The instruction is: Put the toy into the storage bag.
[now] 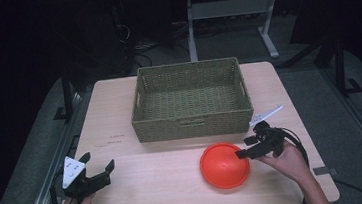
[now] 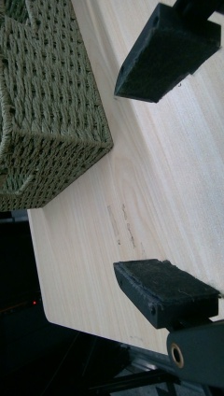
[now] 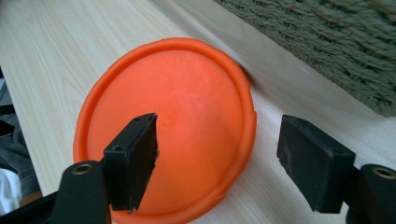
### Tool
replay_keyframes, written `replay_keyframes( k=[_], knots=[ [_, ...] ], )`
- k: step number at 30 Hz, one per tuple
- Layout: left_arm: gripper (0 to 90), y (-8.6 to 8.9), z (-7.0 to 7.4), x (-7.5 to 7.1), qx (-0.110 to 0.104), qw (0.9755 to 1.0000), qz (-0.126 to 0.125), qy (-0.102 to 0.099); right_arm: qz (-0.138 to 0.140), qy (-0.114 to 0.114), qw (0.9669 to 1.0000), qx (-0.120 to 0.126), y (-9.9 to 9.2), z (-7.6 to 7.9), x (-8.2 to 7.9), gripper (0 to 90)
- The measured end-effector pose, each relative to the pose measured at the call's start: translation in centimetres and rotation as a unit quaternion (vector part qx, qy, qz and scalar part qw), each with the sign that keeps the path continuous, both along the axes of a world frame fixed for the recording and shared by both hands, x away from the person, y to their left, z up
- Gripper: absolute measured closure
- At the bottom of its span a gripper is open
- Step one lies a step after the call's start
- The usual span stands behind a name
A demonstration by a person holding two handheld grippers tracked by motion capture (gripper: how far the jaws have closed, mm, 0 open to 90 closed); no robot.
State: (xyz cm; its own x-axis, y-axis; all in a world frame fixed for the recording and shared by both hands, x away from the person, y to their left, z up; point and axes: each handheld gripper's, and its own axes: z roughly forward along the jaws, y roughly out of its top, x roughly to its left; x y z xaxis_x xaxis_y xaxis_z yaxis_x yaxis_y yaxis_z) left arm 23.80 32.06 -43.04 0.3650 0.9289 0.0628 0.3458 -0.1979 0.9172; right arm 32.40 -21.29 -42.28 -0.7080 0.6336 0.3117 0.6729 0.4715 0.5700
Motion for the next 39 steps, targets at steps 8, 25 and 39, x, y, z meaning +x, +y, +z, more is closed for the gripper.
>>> replay_keyframes(
  k=[8,25,39],
  knots=[
    [12.6,-0.2,0.0,0.0,0.000,1.0000,0.000,-0.006,0.011,0.042,0.9991,-0.001,-0.3,-1.4,1.3,41.9],
    [12.7,-0.6,-0.1,0.1,0.009,0.9999,-0.007,-0.002,0.028,0.076,0.9967,-0.005,-0.2,-2.9,1.9,54.7],
    [12.6,-0.6,-0.1,0.2,0.011,0.9999,-0.001,-0.005,0.036,0.100,0.9943,0.005,-0.1,-3.6,2.6,62.0]
  ],
)
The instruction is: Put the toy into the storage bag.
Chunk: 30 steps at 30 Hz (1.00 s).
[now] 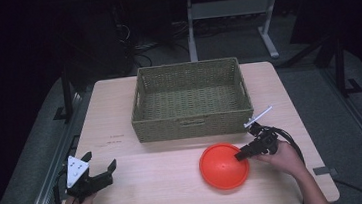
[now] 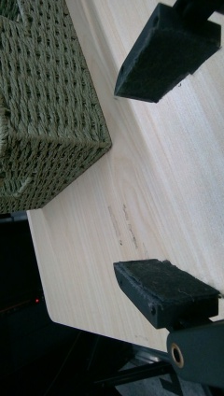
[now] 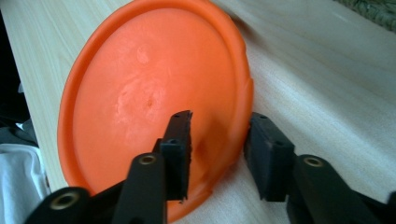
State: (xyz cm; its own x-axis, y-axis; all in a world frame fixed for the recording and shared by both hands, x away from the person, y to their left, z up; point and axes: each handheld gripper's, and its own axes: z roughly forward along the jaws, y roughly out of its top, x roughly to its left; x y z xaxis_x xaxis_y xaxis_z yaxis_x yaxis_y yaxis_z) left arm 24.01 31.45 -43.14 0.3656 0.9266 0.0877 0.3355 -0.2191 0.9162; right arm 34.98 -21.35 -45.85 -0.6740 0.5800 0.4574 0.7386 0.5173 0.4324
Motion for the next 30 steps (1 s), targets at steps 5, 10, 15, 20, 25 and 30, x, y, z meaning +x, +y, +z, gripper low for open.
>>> replay_keyframes(
  k=[5,10,15,20,25,30],
  knots=[
    [12.7,0.0,0.0,0.0,0.000,1.0000,0.000,0.001,0.004,0.010,0.9999,0.008,0.2,0.5,0.0,72.1],
    [12.7,0.2,0.1,-0.1,-0.001,1.0000,0.004,-0.003,0.003,-0.006,0.9999,0.008,0.5,1.7,-0.3,80.5],
    [12.6,0.3,0.1,-0.2,-0.004,0.9999,0.007,-0.006,0.007,-0.014,0.9994,0.031,1.0,3.0,-0.7,82.0],
    [12.7,0.3,0.1,-0.2,-0.003,1.0000,0.007,-0.006,0.005,-0.039,0.9981,0.047,1.0,4.4,-1.3,82.2],
    [12.6,0.3,0.1,-0.2,-0.002,0.9999,0.009,-0.007,-0.006,-0.066,0.9966,0.050,0.8,6.1,-1.8,82.3],
    [12.6,0.2,0.1,-0.2,-0.002,1.0000,0.008,-0.005,-0.016,-0.073,0.9958,0.054,0.6,7.7,-1.9,82.3]
  ],
)
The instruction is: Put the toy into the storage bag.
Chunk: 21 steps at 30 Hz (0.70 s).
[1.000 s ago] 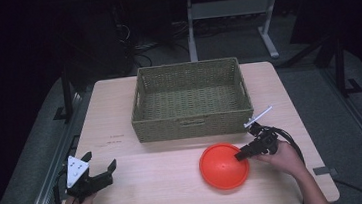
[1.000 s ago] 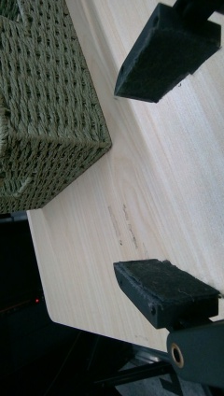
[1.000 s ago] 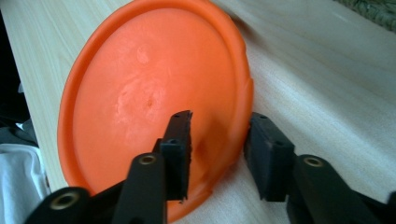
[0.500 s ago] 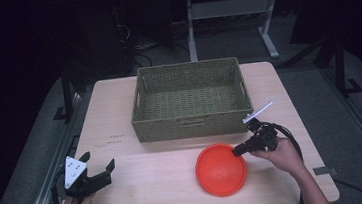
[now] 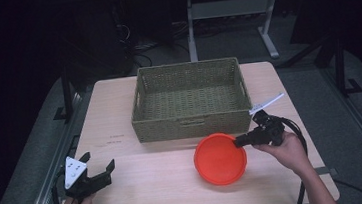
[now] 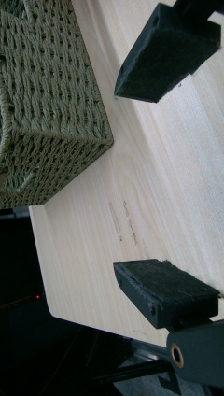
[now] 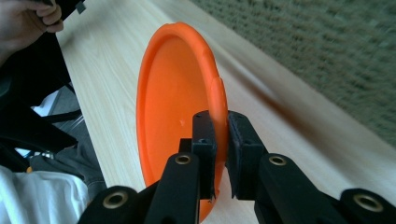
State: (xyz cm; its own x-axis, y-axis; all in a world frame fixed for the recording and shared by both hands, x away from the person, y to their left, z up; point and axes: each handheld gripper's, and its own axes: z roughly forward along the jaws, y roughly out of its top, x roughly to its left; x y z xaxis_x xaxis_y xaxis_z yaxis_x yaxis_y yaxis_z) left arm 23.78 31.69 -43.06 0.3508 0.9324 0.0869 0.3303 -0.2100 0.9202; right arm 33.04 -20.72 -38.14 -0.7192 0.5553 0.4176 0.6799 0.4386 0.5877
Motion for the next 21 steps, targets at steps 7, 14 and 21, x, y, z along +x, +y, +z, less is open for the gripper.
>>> replay_keyframes(
  k=[7,14,21],
  knots=[
    [12.7,0.0,0.0,0.0,0.002,1.0000,0.001,0.001,0.002,-0.023,0.9997,-0.008,0.2,2.7,0.0,82.3],
    [12.7,0.1,-0.1,0.0,0.001,1.0000,0.002,0.002,-0.002,-0.043,0.9990,-0.010,0.3,5.5,0.3,82.3],
    [12.6,0.1,0.0,0.1,0.000,1.0000,0.002,0.001,-0.001,-0.050,0.9987,-0.011,0.6,7.1,0.8,82.3]
  ],
)
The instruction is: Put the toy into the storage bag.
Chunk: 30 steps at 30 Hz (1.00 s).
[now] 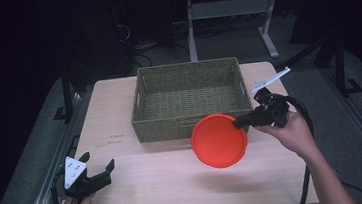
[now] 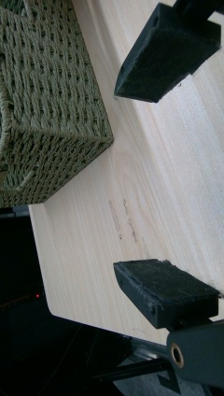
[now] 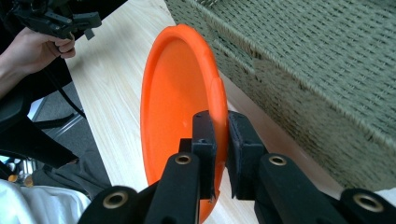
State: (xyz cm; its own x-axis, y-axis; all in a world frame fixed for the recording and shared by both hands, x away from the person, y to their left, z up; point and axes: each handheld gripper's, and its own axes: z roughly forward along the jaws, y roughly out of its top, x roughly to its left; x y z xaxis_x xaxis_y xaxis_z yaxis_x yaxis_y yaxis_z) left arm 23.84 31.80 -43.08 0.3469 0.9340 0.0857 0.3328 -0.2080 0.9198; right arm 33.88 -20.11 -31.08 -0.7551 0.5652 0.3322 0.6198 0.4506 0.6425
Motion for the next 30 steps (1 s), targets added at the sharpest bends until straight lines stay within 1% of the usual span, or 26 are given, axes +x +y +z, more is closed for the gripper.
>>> replay_keyframes(
  k=[2,5,7,9,11,17,21,22,26,30],
  knots=[
    [12.7,0.1,0.0,0.0,0.002,1.0000,0.001,0.000,0.001,-0.002,1.0000,-0.001,0.2,0.4,0.1,82.3],
    [12.7,0.2,0.0,0.0,-0.004,1.0000,0.005,-0.001,0.002,-0.002,1.0000,0.004,0.4,0.8,0.4,82.3],
    [12.7,0.2,0.0,0.1,-0.003,1.0000,0.008,-0.003,0.002,-0.003,1.0000,0.003,0.6,1.2,0.6,82.3],
    [12.7,0.2,0.0,0.1,-0.003,1.0000,0.006,-0.002,0.003,-0.006,1.0000,0.001,0.9,1.6,0.8,82.3],
    [12.6,0.2,0.0,0.0,0.002,1.0000,0.004,0.001,0.003,-0.008,1.0000,0.002,1.0,2.1,0.9,82.3],
    [12.6,0.2,0.0,0.1,-0.001,1.0000,0.004,0.002,0.000,-0.012,0.9999,0.007,1.2,3.1,1.6,82.3],
    [12.6,0.3,-0.1,0.1,0.001,1.0000,0.005,0.003,0.000,-0.013,0.9999,0.008,1.4,3.5,1.9,82.3],
    [12.7,0.3,-0.1,0.1,-0.003,1.0000,0.006,0.003,-0.001,-0.013,0.9999,0.008,1.4,3.7,2.0,82.3],
    [12.7,0.4,-0.1,0.1,-0.003,1.0000,0.008,0.001,-0.005,-0.015,0.9999,0.005,1.6,4.3,2.3,82.3],
    [12.7,0.5,-0.1,0.2,-0.003,0.9999,0.010,0.002,-0.007,-0.017,0.9998,0.008,1.7,4.7,2.8,82.2]
  ],
)
